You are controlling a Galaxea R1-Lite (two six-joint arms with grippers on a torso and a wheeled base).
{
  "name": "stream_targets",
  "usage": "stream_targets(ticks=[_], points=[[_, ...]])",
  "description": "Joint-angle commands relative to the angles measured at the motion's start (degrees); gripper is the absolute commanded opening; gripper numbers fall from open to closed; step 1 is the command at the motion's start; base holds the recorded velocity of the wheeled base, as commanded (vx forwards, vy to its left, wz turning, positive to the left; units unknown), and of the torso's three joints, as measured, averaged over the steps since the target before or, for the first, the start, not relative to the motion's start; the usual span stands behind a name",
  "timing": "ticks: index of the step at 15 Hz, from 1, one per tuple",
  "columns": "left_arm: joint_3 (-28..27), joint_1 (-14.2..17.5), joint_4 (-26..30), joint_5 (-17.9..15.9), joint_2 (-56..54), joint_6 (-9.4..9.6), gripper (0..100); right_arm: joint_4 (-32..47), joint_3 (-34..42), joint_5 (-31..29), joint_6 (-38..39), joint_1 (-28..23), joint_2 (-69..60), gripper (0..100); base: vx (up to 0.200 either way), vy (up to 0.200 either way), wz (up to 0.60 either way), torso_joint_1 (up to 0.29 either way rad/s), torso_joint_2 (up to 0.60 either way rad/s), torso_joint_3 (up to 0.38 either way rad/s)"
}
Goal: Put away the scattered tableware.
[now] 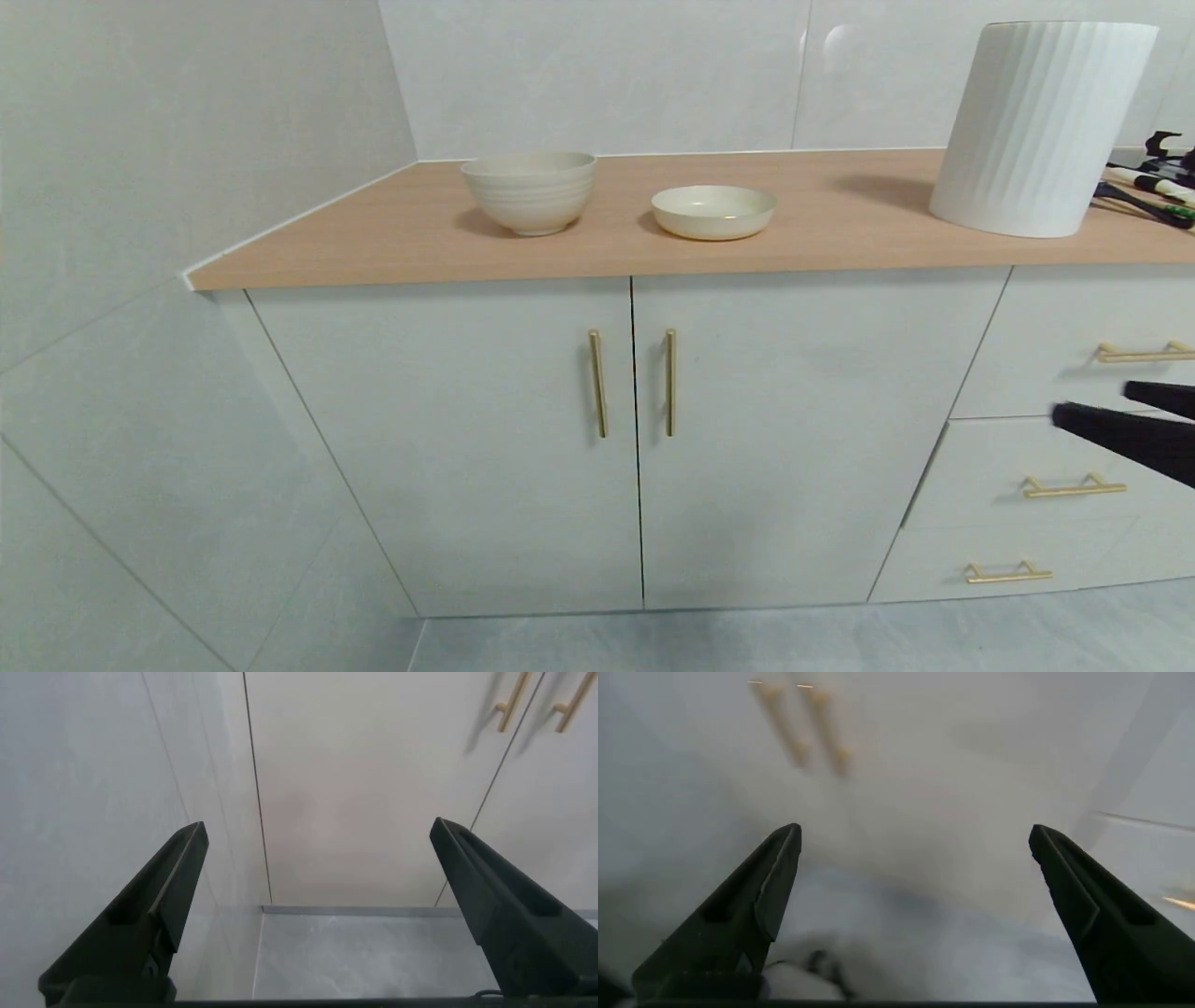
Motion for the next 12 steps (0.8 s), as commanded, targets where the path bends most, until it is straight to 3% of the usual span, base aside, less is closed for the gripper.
stream_targets(ticks=[1,5,9,12], points=[[0.01,0.01,-0.01,0.01,0.00,-0.02,100,-1.29,-13.00,3.04,6.85,11.20,21.90,100,0.000,0.000,0.00,0.000,0.00,0.000],[0.01,0.01,-0.01,0.01,0.00,-0.02,100,-3.05,-19.59,6.21,7.29,18.23,35.44,100,0.000,0.000,0.00,0.000,0.00,0.000],[0.01,0.01,-0.01,0.01,0.00,-0.11,100,-12.45,-22.93,6.12,7.46,18.76,44.67,100,0.000,0.000,0.00,0.000,0.00,0.000],[0.01,0.01,-0.01,0.01,0.00,-0.11,100,-24.06,-22.23,5.06,7.64,18.58,52.05,100,0.000,0.000,0.00,0.000,0.00,0.000]])
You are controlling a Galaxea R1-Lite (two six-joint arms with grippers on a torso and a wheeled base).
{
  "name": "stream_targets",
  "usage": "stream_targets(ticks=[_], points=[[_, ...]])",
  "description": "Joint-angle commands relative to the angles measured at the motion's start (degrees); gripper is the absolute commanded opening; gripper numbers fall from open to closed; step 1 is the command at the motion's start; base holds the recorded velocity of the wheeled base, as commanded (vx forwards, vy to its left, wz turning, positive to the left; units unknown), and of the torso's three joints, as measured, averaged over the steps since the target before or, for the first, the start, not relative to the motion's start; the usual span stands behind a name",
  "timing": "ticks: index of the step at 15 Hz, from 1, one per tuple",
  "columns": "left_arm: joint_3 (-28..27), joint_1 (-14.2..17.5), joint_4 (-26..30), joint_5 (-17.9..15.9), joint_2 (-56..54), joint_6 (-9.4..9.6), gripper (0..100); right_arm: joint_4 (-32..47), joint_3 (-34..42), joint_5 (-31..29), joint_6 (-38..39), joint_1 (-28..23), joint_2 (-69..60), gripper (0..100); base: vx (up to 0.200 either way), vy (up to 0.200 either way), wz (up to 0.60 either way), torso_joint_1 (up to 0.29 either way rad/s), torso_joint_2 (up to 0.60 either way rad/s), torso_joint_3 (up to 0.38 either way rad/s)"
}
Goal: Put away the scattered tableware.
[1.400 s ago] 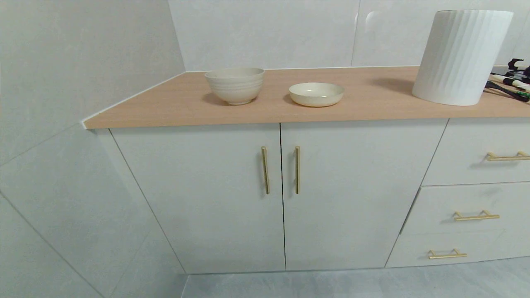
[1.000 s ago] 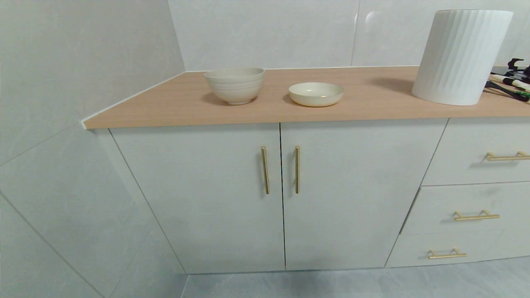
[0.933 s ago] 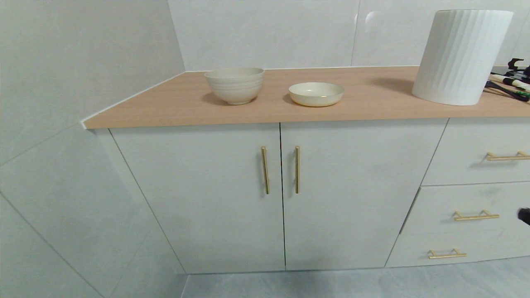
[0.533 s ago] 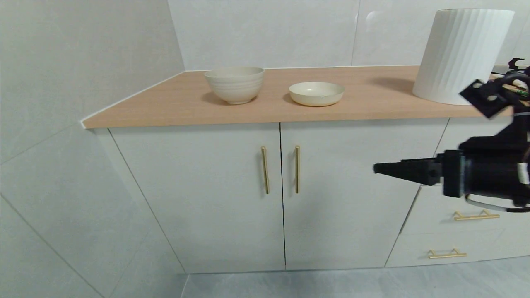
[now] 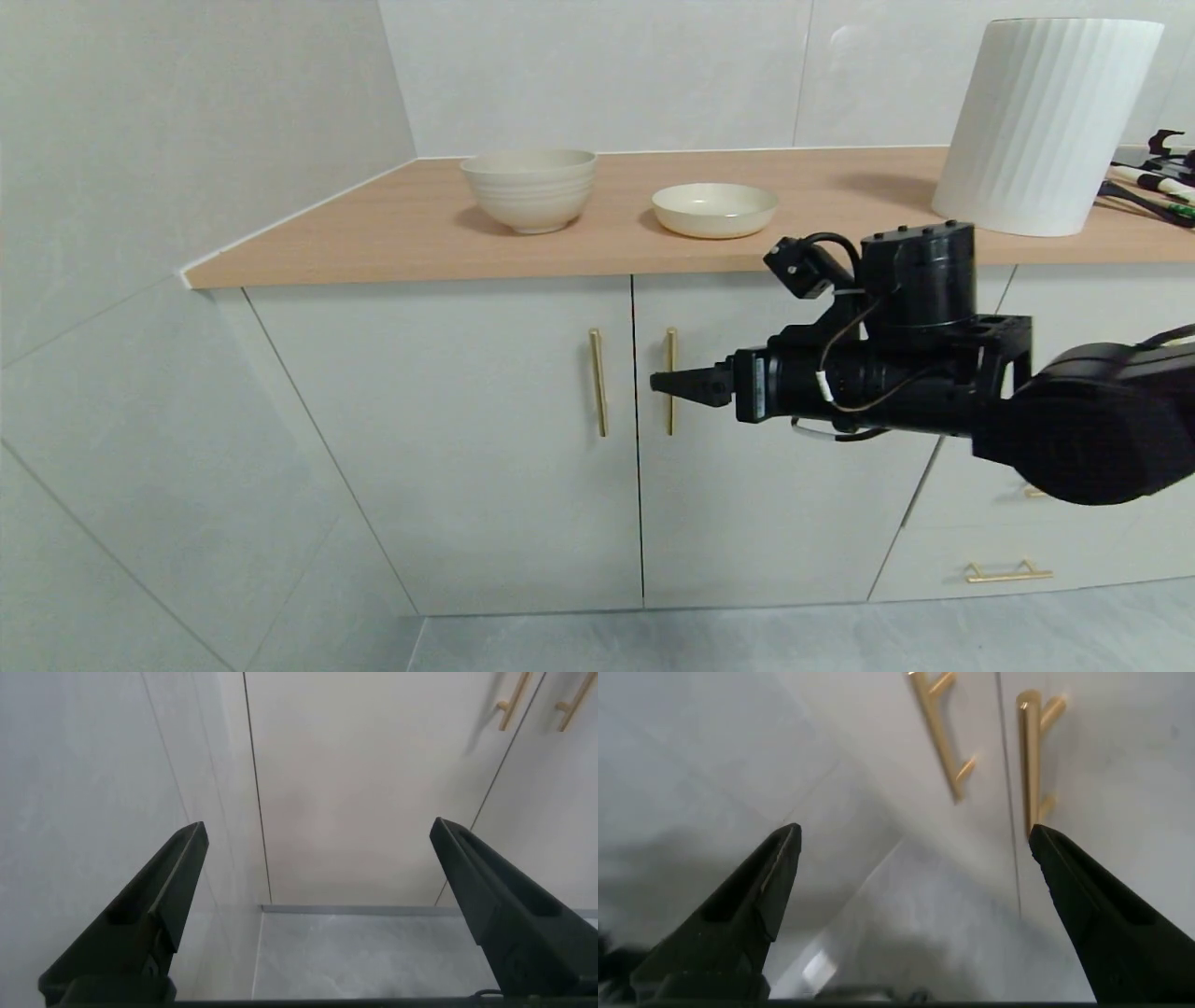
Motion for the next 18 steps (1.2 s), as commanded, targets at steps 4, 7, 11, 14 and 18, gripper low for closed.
stream_targets(ticks=[4,7,11,14,18], points=[[0.01,0.01,-0.01,0.04,0.00,0.05,100,-10.56,0.13,-1.55,1.33,0.03,10.26,100,0.000,0.000,0.00,0.000,0.00,0.000],[0.01,0.01,-0.01,0.04,0.00,0.05,100,-15.57,-0.84,-3.92,1.85,-0.23,13.69,100,0.000,0.000,0.00,0.000,0.00,0.000],[0.01,0.01,-0.01,0.04,0.00,-0.04,100,-21.72,-3.12,-3.92,5.19,-0.94,17.38,100,0.000,0.000,0.00,0.000,0.00,0.000],[0.01,0.01,-0.01,0.04,0.00,0.05,100,-22.07,-5.23,-3.92,5.90,-1.11,19.23,100,0.000,0.000,0.00,0.000,0.00,0.000],[0.01,0.01,-0.01,0.04,0.00,0.05,100,-26.47,-4.97,-3.40,8.44,-1.02,19.93,100,0.000,0.000,0.00,0.000,0.00,0.000]])
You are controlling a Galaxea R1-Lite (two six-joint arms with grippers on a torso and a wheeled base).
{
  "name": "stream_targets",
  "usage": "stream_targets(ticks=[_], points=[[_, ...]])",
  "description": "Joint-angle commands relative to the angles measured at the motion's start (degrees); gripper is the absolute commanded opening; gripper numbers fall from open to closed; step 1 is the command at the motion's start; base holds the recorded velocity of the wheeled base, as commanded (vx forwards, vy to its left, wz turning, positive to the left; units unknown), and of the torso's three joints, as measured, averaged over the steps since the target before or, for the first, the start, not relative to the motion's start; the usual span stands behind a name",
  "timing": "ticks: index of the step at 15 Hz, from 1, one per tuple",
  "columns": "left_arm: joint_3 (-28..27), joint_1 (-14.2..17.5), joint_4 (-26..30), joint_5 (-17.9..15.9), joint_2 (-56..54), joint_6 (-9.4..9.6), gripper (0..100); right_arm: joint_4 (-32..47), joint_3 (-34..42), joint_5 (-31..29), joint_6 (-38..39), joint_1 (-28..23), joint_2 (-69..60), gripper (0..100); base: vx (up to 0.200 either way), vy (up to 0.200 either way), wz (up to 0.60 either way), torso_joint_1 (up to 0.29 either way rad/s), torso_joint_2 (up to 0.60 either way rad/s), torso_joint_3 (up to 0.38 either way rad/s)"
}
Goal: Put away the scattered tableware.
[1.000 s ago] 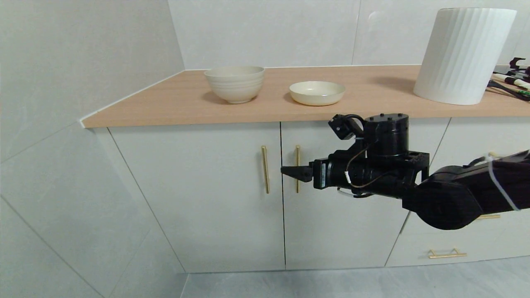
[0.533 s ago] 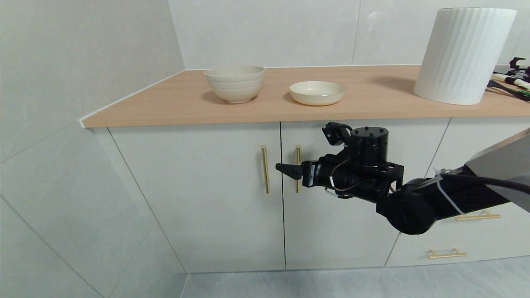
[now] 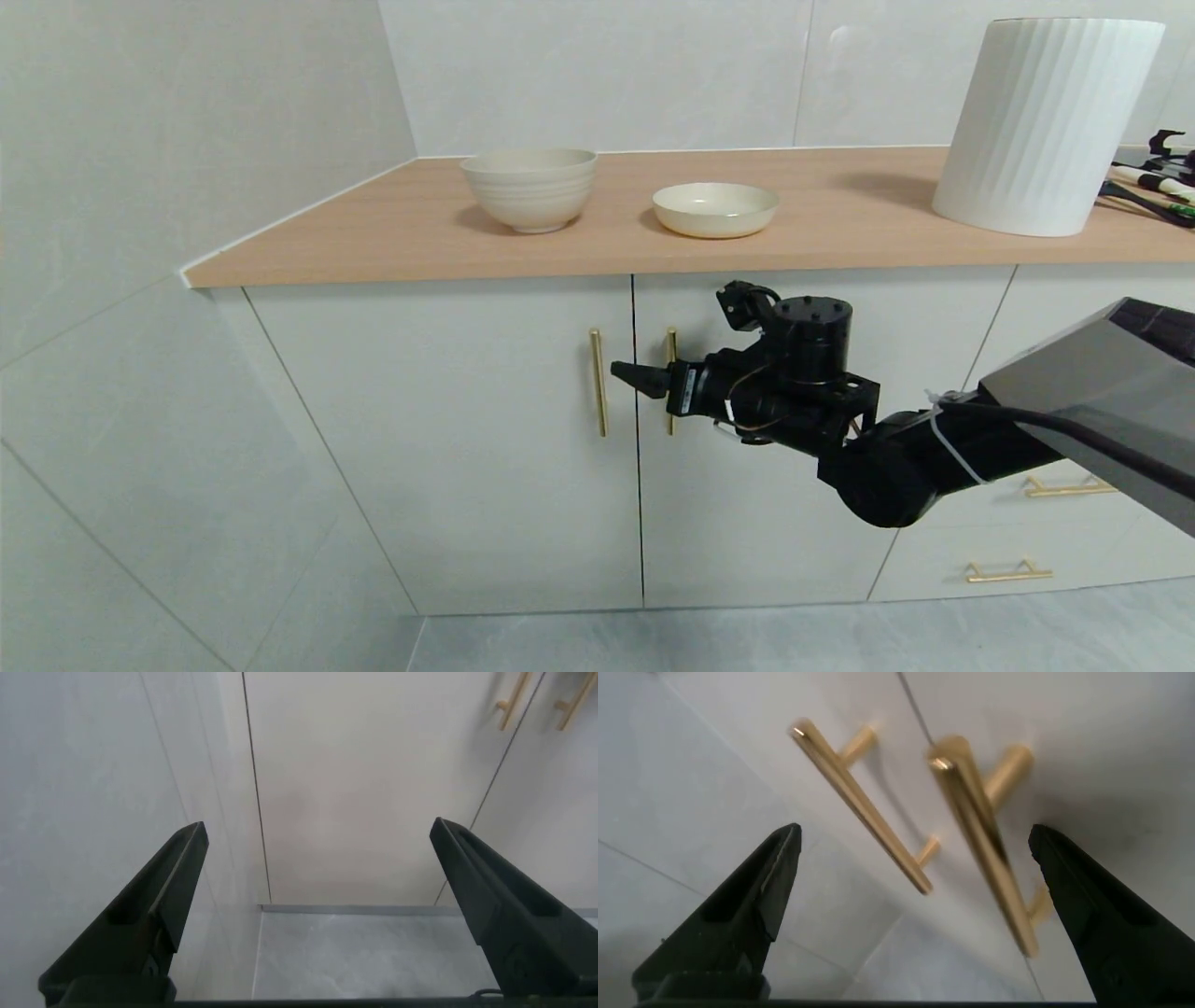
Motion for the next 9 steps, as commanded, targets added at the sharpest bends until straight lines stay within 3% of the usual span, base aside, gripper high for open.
stream_targets(ticks=[1,5,9], points=[[0.01,0.01,-0.01,0.01,0.00,-0.02,100,-0.57,0.30,0.19,0.15,0.15,0.48,100,0.000,0.000,0.00,0.000,0.00,0.000],[0.01,0.01,-0.01,0.01,0.00,-0.02,100,-0.66,1.88,2.65,3.31,1.38,-0.05,100,0.000,0.000,0.00,0.000,0.00,0.000],[0.01,0.01,-0.01,0.01,0.00,-0.11,100,-3.12,6.45,9.95,5.07,1.55,-2.95,100,0.000,0.000,0.00,0.000,0.00,0.000]])
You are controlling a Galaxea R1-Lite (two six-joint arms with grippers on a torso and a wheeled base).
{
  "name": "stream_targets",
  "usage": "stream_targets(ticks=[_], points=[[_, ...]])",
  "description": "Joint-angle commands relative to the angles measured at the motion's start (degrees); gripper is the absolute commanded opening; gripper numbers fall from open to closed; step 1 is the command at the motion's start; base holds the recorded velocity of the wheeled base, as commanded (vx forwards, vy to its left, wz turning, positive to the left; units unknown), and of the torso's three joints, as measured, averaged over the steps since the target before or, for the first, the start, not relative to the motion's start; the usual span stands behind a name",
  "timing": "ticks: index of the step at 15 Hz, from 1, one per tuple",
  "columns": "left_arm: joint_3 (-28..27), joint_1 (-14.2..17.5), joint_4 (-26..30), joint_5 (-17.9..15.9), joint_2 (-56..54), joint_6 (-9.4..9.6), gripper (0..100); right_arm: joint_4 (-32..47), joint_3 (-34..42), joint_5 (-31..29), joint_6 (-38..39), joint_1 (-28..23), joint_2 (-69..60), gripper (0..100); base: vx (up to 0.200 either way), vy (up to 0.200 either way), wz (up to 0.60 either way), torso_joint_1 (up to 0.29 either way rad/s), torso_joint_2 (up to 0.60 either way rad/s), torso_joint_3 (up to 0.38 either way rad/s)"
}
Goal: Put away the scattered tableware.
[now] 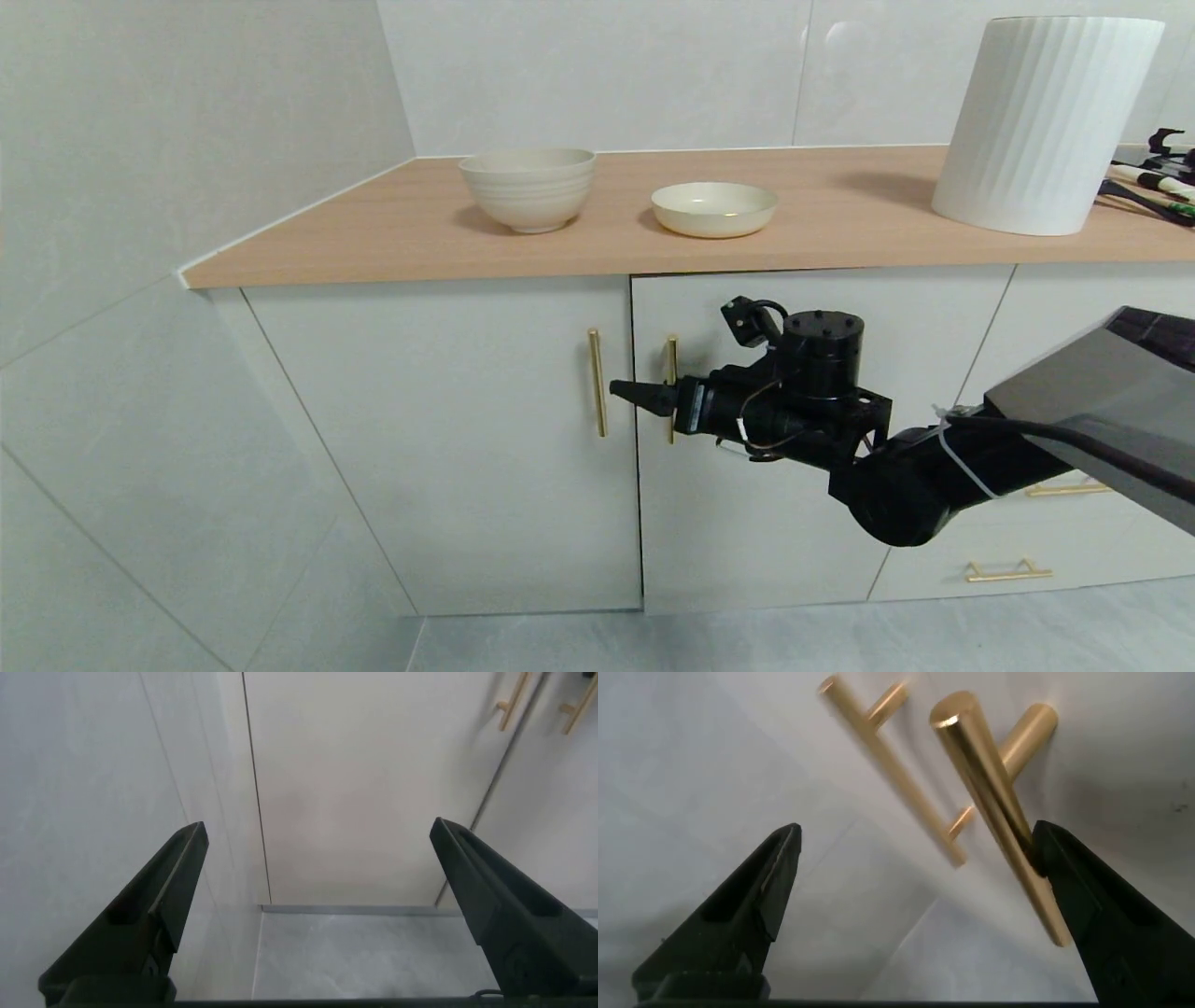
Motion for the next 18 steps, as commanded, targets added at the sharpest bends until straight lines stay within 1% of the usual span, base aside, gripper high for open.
stream_targets(ticks=[1,2,3,5,6,7,9,11,12,13,14,15,16,17,18], points=[[0.01,0.01,-0.01,0.04,0.00,-0.04,100,-0.90,2.52,2.65,1.04,0.27,-2.54,100,0.000,0.000,0.00,0.000,0.00,0.000],[0.01,0.01,-0.01,0.04,0.00,0.05,100,-2.13,4.19,5.11,1.92,0.27,-3.60,100,0.000,0.000,0.00,0.000,0.00,0.000],[0.01,0.01,-0.01,0.04,0.00,-0.04,100,-3.01,5.60,6.17,1.92,0.27,-4.12,100,0.000,0.000,0.00,0.000,0.00,0.000],[0.01,0.01,-0.01,0.04,0.00,0.05,100,-5.83,9.38,6.69,1.92,0.27,-5.62,100,0.000,0.000,0.00,0.000,0.00,0.000],[0.01,0.01,-0.01,0.04,0.00,0.05,100,-7.23,12.45,8.19,1.92,0.19,-6.76,100,0.000,0.000,0.00,0.000,0.00,0.000],[0.01,0.01,-0.01,0.04,0.00,0.05,100,-7.67,13.60,8.89,1.92,0.19,-7.20,100,0.000,0.000,0.00,0.000,0.00,0.000],[0.01,0.01,-0.01,0.04,0.00,-0.04,100,-8.73,20.36,13.73,1.83,0.10,-11.42,100,0.000,0.000,0.00,0.000,0.00,0.000],[0.01,0.01,0.07,0.04,0.00,0.05,100,-8.73,25.02,19.35,1.65,0.01,-14.76,100,0.000,0.000,0.00,0.000,0.00,0.000],[0.01,0.01,-0.01,0.04,0.00,0.40,100,-8.73,25.99,21.02,1.65,0.01,-15.55,100,0.000,0.000,0.00,0.000,0.00,0.000],[0.01,0.01,-0.01,0.04,0.00,0.05,100,-8.73,28.10,23.92,1.56,-0.52,-16.25,100,0.000,0.000,0.00,0.000,0.00,0.000],[0.01,0.01,-0.01,0.04,0.00,0.23,100,-8.81,29.94,26.21,1.39,-1.40,-16.95,100,0.000,0.000,0.00,0.000,0.00,0.000],[0.01,0.01,-0.10,-0.05,0.00,0.49,100,-8.81,30.82,27.00,1.04,-1.48,-17.31,100,0.000,0.000,0.00,0.000,0.00,0.000],[-2.71,0.01,-0.72,-1.28,0.00,0.40,100,-8.81,32.40,27.00,-0.54,-1.48,-17.92,100,0.000,0.000,0.00,0.000,0.00,0.000],[-8.78,-0.34,0.86,-5.15,2.11,0.40,100,-8.81,34.07,27.08,-2.48,-1.48,-18.45,100,0.000,0.000,0.00,0.000,0.00,0.000],[-15.02,-0.87,3.85,-9.28,7.47,0.05,100,-8.81,35.48,27.00,-4.41,-1.48,-19.06,100,0.000,0.000,0.00,0.000,0.00,0.000]])
